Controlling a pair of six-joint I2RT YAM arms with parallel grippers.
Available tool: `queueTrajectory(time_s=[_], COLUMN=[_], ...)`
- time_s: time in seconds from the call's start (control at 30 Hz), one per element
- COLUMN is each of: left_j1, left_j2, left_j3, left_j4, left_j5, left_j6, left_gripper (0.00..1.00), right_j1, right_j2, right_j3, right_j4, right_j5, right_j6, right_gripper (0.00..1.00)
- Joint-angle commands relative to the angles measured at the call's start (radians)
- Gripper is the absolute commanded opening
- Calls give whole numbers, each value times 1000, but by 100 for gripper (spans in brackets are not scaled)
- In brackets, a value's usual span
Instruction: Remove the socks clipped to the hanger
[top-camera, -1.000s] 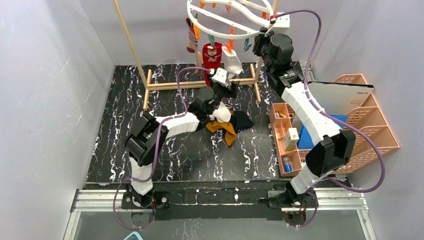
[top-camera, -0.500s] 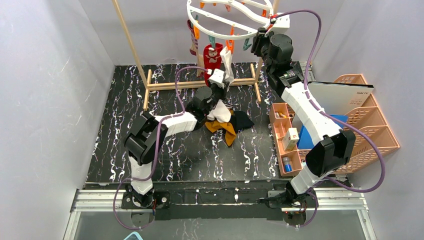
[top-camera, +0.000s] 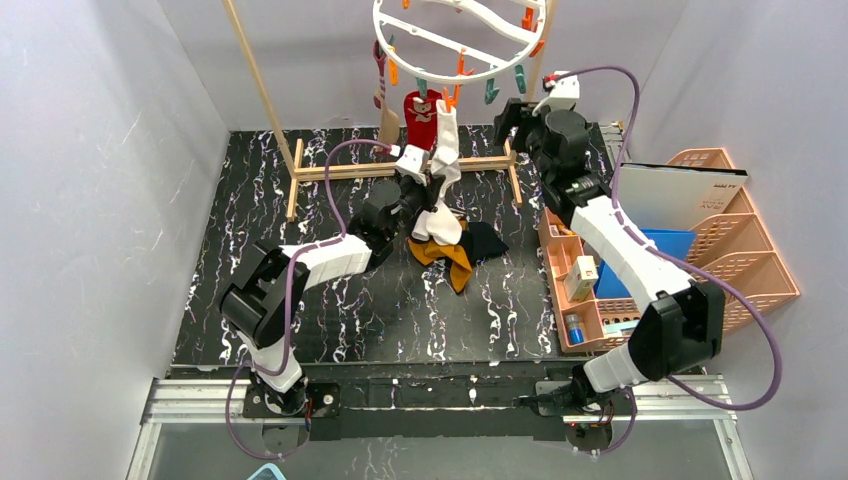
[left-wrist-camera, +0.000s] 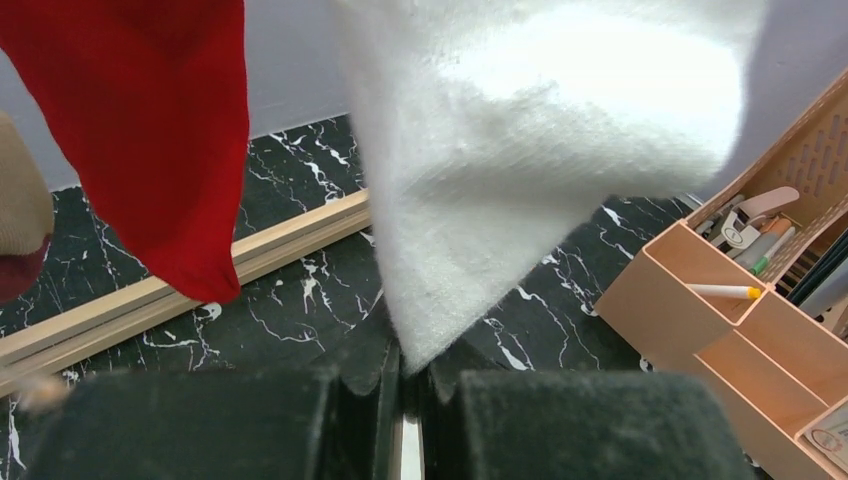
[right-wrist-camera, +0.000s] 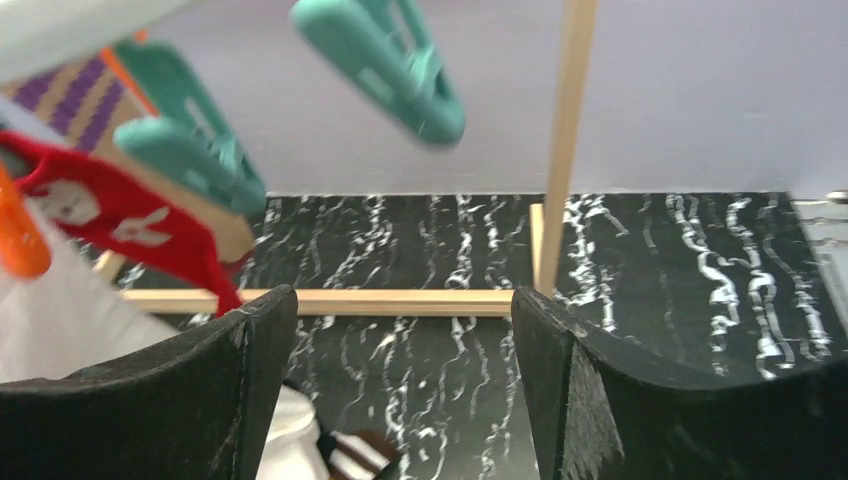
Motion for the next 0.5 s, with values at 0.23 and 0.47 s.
queueTrajectory(time_s=[0.23, 0.47], left_j1=[-7, -77], left_j2=[-59, -44], left_j3=[-19, -14], left_j4=[-39, -58], left_j5=[29, -30], left_j6=[-2, 70], left_gripper=[0, 0], right_j1=[50, 98], right_j2=[-193, -180], right_j3=[-185, -103], right_j4=[296, 233], right_j5=[-271, -257], right_j6=[99, 96], right_gripper=[88, 83])
